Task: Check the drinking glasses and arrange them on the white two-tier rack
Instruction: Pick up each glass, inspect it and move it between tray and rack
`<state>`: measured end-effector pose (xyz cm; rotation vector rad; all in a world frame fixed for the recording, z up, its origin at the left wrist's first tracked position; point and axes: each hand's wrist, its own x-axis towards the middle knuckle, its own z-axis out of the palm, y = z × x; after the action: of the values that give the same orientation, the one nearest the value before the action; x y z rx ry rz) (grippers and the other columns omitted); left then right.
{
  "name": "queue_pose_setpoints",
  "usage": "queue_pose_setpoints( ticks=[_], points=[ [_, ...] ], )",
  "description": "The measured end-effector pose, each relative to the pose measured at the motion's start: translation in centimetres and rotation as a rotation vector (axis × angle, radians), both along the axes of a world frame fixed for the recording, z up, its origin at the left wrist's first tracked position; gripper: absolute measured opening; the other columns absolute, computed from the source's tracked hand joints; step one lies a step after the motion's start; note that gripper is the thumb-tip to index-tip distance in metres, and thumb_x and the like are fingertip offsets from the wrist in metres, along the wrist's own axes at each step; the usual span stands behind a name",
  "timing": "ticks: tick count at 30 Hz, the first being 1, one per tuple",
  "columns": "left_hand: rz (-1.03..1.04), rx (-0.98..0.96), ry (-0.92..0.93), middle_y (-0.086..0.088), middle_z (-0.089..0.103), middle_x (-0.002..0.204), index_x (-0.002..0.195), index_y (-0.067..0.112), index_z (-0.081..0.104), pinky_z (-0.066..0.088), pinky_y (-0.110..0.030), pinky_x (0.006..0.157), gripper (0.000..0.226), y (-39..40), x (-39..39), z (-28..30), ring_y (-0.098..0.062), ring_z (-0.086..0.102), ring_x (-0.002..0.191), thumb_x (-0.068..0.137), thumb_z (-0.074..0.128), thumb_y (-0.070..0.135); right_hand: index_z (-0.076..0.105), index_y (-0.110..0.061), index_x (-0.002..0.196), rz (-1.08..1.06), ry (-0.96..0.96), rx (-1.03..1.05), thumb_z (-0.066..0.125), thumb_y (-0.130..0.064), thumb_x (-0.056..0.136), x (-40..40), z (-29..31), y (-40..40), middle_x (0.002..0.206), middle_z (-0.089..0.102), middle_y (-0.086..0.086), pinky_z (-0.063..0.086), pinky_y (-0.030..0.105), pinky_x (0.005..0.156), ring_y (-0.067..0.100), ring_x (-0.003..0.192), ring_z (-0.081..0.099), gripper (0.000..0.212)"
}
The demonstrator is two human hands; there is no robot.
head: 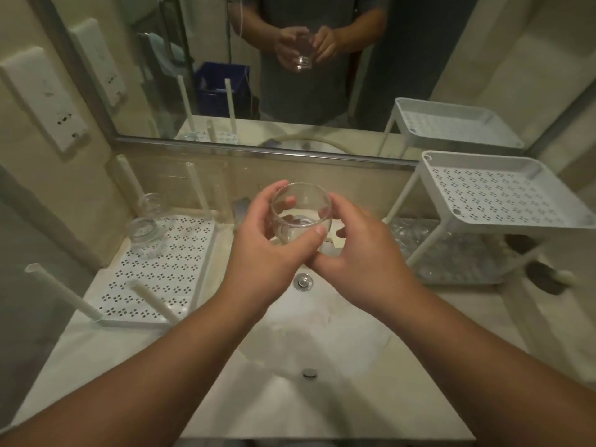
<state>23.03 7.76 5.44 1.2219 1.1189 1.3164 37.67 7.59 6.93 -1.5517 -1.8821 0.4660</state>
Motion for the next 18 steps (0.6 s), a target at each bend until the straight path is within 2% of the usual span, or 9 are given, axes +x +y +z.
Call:
queue_pose_setpoints(
  ticks=[5, 7, 11, 14, 18],
  points=[
    [-0.115, -0.032, 0.026, 0.016, 0.065, 0.122, 0.126, 0.049, 0.055, 0.056, -0.028, 0.087, 0.071, 0.3, 5.5, -1.3, -0.009, 0.064, 0.114, 0.06, 0.08, 0.046, 0.035, -0.037, 0.143, -0.055, 0.045, -0.077, 0.076, -0.051, 0.065, 5.8, -1.2, -0.6, 0.122, 0.054, -0.014, 0.05, 0.028, 0.087, 0.005, 0.106, 0.055, 0.09],
    [-0.178, -0.039, 0.059, 0.018, 0.064, 0.121, 0.129, 0.048, 0.054, 0.056, -0.03, 0.089, 0.072, 0.4, 7.7, -1.9, -0.007, 0.063, 0.115, 0.061, 0.079, 0.045, 0.034, -0.038, 0.143, -0.074, 0.05, -0.08, 0.076, -0.045, 0.065, 8.1, -1.7, -1.0, 0.126, 0.052, -0.015, 0.049, 0.025, 0.088, 0.0, 0.107, 0.053, 0.088],
    [-0.314, -0.068, 0.123, 0.016, 0.062, 0.126, 0.132, 0.047, 0.051, 0.053, -0.042, 0.099, 0.071, 0.5, 12.1, -3.2, -0.007, 0.06, 0.119, 0.066, 0.075, 0.044, 0.032, -0.035, 0.145, -0.089, 0.031, -0.107, 0.079, -0.036, 0.069, 12.4, -2.4, -1.4, 0.132, 0.049, -0.016, 0.041, 0.013, 0.086, -0.005, 0.107, 0.048, 0.09],
    [-0.39, -0.047, 0.212, 0.015, 0.06, 0.13, 0.135, 0.048, 0.048, 0.051, -0.04, 0.101, 0.071, 0.5, 15.1, -3.9, -0.004, 0.057, 0.121, 0.068, 0.07, 0.044, 0.033, -0.033, 0.146, -0.097, 0.008, -0.145, 0.079, -0.036, 0.068, 15.5, -3.2, -1.7, 0.132, 0.049, -0.014, 0.042, 0.017, 0.084, -0.006, 0.102, 0.045, 0.091],
    [-0.518, -0.072, 0.251, 0.014, 0.06, 0.13, 0.137, 0.043, 0.047, 0.046, -0.043, 0.106, 0.068, 0.8, 19.0, -5.1, -0.003, 0.053, 0.125, 0.071, 0.065, 0.041, 0.034, -0.036, 0.143, -0.14, 0.004, -0.196, 0.078, -0.037, 0.066, 19.7, -5.1, -2.4, 0.128, 0.045, -0.017, 0.038, 0.013, 0.081, -0.006, 0.1, 0.047, 0.089]
  ],
)
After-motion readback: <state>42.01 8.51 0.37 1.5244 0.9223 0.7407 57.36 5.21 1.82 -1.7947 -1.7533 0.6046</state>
